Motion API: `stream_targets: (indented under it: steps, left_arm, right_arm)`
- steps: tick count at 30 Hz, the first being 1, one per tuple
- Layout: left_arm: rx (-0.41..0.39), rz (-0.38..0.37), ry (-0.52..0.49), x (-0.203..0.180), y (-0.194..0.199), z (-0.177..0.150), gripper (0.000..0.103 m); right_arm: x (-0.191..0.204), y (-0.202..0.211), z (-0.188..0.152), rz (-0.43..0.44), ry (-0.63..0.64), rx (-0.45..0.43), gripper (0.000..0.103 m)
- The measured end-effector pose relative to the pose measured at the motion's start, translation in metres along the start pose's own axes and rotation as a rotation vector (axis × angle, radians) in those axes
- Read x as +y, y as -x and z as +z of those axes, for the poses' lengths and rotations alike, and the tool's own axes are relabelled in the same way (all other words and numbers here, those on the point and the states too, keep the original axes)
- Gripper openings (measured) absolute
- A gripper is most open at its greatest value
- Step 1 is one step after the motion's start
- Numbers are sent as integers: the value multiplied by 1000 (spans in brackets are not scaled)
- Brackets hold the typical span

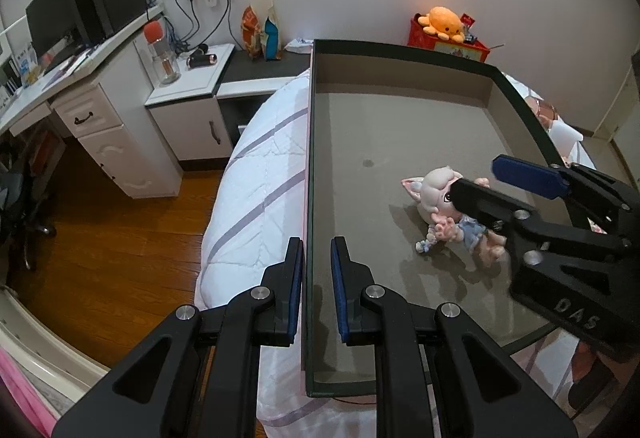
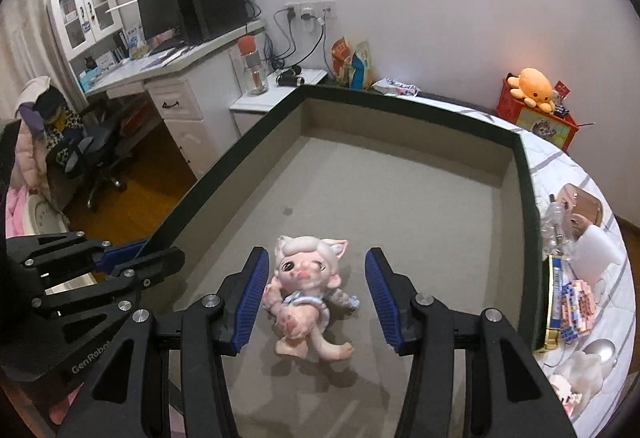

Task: Organize rigid objects
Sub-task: 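Carry the pig doll into the tray box and open the right tool, then grasp the white hair dryer with the right tool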

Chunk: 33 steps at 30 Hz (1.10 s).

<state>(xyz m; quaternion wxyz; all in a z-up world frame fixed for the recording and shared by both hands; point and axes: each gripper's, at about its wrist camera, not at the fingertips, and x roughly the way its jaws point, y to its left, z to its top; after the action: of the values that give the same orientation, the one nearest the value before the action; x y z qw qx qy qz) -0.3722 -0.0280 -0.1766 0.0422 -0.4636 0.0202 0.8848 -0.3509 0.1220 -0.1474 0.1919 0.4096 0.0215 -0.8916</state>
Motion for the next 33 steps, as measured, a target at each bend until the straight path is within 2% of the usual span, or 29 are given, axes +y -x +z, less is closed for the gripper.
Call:
stream_targets:
  steps: [7, 10, 14, 18, 24, 33]
  left_arm:
    - [-4, 12, -7, -2, 4, -3, 14]
    - [-3, 5, -3, 0, 5, -3, 14]
    - [-3, 2, 2, 1, 4, -3, 14]
    - [-2, 6, 2, 1, 4, -2, 14]
    - [-1, 13, 2, 0, 3, -2, 14]
    - [8, 18, 6, -1, -5, 3, 14]
  right_arm:
    - [-15, 29, -6, -50, -41, -54, 52]
    - [-33, 46, -12, -90, -77, -87, 57]
    - [-69, 71, -22, -175, -144, -127, 61]
    - [-113, 85, -30, -293, -218, -122, 61]
    - [-161, 77, -31, -365, -283, -77, 61]
    - [-182, 47, -27, -354, -295, -33, 61]
